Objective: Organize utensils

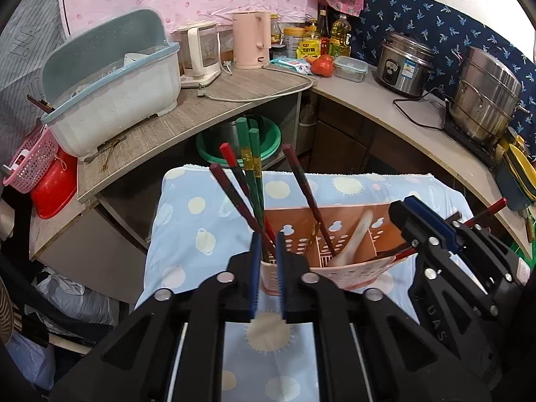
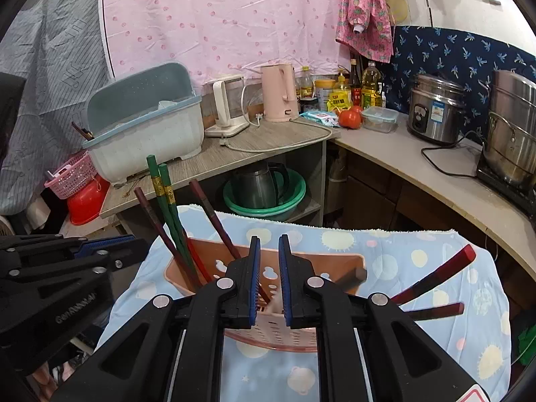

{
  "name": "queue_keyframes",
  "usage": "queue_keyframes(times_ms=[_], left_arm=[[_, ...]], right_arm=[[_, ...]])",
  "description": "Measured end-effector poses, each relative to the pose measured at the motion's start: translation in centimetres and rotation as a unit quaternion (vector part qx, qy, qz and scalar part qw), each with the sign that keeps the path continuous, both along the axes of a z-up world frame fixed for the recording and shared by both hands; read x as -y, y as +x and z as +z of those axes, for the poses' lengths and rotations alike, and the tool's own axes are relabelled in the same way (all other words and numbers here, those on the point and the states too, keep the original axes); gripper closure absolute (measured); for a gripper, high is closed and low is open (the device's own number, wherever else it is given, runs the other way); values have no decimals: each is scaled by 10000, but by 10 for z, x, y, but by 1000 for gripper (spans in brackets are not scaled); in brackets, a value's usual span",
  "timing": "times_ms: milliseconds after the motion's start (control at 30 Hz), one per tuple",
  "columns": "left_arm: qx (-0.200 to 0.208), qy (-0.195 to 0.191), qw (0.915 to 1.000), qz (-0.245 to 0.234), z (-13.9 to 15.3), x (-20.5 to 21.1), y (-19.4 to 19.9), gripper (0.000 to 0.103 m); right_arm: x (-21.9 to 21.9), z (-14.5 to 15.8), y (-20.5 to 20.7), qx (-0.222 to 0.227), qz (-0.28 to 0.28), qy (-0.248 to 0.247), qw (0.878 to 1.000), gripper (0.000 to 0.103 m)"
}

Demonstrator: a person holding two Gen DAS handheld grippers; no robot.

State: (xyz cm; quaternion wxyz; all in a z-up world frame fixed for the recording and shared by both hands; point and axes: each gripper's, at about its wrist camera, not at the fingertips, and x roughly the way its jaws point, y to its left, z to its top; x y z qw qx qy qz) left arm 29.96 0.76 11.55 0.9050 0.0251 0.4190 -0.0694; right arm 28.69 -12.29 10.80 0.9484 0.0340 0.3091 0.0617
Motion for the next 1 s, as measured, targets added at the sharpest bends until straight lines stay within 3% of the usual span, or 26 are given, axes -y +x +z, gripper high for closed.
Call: queue_keyframes(times_ms=[400, 600, 1000], left_arm=[[35, 50, 10000, -43, -1, 6, -10, 93], [117, 85, 9999, -35, 3, 10, -23, 85], [173, 45, 9997, -146, 6, 20, -60, 84]], right_arm=[[-1, 1, -15, -10, 5, 6, 10000, 88], [1, 6, -34, 10, 0, 24, 10000, 84], [10, 10, -78, -80, -140, 108, 9998, 80]])
